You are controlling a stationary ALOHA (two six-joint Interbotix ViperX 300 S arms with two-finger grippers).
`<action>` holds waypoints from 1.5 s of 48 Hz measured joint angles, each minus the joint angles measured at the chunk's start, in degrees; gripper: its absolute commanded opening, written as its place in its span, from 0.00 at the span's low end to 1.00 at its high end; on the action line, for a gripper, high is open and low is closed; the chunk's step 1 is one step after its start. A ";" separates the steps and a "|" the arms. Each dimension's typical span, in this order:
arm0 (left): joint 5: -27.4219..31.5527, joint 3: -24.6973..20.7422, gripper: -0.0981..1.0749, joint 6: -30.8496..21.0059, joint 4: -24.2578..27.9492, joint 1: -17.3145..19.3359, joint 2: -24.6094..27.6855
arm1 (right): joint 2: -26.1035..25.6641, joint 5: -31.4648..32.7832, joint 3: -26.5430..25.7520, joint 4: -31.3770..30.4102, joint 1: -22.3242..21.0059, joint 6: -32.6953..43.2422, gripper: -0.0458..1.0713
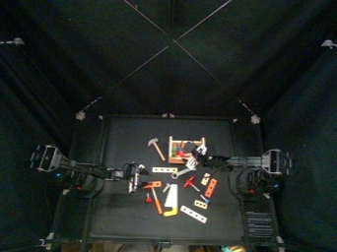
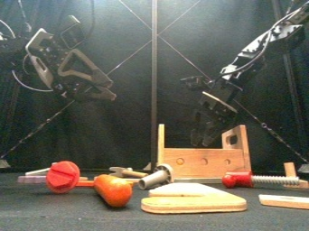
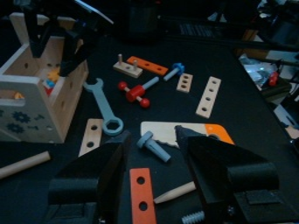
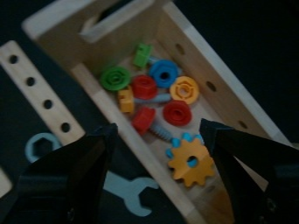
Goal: Grab purple gear
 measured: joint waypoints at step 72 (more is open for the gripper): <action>30.41 3.60 0.96 0.79 5.80 4.75 -3.25 | -0.62 -0.44 0.26 2.64 12.30 0.09 0.97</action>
